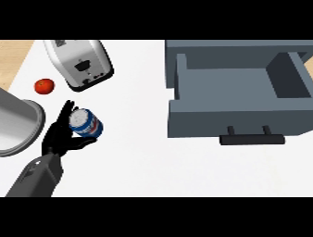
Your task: Pick up the can, place it into the drawer and close the drawer
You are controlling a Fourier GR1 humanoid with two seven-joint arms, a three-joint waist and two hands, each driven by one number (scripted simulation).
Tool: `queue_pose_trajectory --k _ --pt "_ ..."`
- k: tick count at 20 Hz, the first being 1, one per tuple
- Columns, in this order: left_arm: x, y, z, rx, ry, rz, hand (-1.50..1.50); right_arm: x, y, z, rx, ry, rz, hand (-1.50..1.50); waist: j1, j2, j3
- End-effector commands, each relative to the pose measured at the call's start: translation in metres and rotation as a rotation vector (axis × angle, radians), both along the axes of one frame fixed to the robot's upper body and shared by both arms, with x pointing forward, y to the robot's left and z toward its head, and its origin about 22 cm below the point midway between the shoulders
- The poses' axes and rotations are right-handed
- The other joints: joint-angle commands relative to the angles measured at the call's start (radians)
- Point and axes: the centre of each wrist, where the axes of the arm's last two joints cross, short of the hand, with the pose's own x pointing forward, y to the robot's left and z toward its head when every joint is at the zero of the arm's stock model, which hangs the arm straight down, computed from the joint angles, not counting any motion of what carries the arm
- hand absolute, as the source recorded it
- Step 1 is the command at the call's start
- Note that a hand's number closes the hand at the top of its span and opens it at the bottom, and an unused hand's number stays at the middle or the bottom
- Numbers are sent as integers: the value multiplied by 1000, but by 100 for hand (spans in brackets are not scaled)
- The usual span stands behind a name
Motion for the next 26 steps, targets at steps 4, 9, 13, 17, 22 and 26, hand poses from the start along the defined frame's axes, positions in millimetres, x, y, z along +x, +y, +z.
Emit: queue_pose_trajectory --k 4,9,13,17,22,26 --pt "11 -6 6 -89 -10 -48 150 -1 3 1 -8 12 -19 -150 5 -2 1" --pt "27 -49 6 -123 -52 -132 150 -2 -4 9 26 -6 17 -150 -1 -1 0" --pt "34 -17 25 -139 -122 -181 150 -16 3 2 11 17 15 -150 7 -4 1" --pt "51 -44 41 -139 -181 -177 150 -20 1 -2 27 5 -20 -150 9 -6 2" --pt "38 -77 33 -149 -199 3 150 -15 -7 2 23 -5 -11 -150 16 -8 2" --pt "33 -85 61 -149 -226 -23 150 -6 20 5 31 6 -20 -150 21 -8 2"
